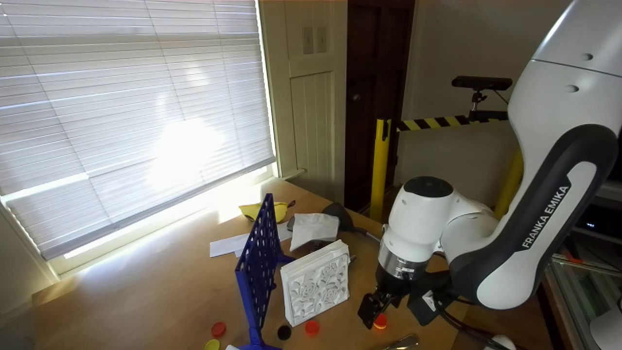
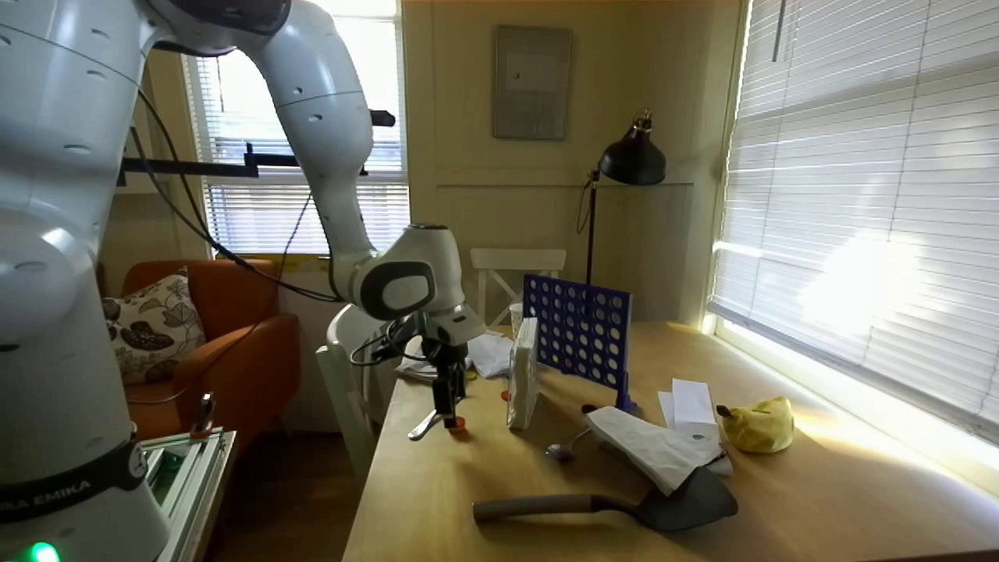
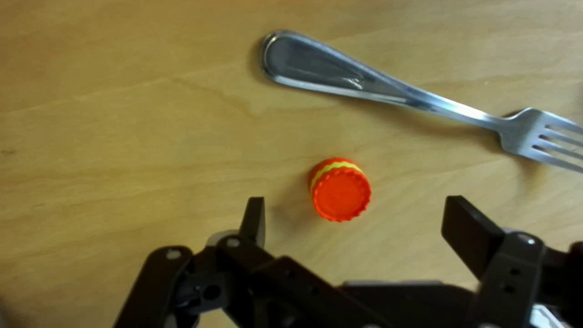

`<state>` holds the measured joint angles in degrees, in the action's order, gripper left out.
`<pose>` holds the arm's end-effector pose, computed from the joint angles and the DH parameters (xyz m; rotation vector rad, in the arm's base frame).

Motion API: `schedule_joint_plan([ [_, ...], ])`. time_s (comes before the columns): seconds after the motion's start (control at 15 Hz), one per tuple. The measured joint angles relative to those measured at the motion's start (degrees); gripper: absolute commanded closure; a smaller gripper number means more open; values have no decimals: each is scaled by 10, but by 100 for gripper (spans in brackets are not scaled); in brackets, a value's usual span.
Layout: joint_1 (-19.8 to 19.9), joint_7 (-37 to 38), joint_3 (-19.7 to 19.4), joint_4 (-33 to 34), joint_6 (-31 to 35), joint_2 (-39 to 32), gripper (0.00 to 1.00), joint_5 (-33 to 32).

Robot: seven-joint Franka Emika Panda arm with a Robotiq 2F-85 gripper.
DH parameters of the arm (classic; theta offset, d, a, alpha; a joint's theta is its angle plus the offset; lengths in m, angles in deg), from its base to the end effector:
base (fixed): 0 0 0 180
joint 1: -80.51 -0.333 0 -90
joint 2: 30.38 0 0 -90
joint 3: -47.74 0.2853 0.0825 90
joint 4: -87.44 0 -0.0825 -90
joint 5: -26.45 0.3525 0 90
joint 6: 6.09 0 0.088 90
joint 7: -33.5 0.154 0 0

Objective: Place one yellow chip in the blue gameboard.

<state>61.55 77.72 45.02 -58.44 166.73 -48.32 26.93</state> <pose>0.4375 0.1248 0.1253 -2.9728 0.7482 -0.2188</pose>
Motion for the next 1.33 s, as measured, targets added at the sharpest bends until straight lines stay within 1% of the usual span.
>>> schedule_joint_plan([
  [0.07,-5,0,-4,0,0,-1,11,0],
  [0.13,-8,0,-6,1,0,-1,20,0],
  [0.2,-11,0,-7,1,0,-2,18,0],
  [0.27,-13,0,-7,2,0,-4,24,0],
  [0.33,-16,0,-8,3,0,-6,25,0],
  [0.4,-17,1,-8,5,0,-8,23,0],
  [0.47,-17,1,-8,8,0,-11,23,0],
  [0.53,-18,1,-9,10,0,-13,20,0],
  [0.73,-19,1,-12,17,0,-20,19,0],
  [0.8,-19,1,-13,19,0,-22,21,0],
  [0.87,-19,1,-14,22,0,-25,20,0],
  [1.0,-19,1,-15,25,0,-30,24,0],
  [1.07,-19,1,-15,26,0,-32,27,0],
  [1.13,-19,1,-15,27,0,-34,36,0],
  [1.27,-19,1,-16,29,0,-37,41,1],
  [1.33,-19,1,-16,29,0,-38,48,1],
])
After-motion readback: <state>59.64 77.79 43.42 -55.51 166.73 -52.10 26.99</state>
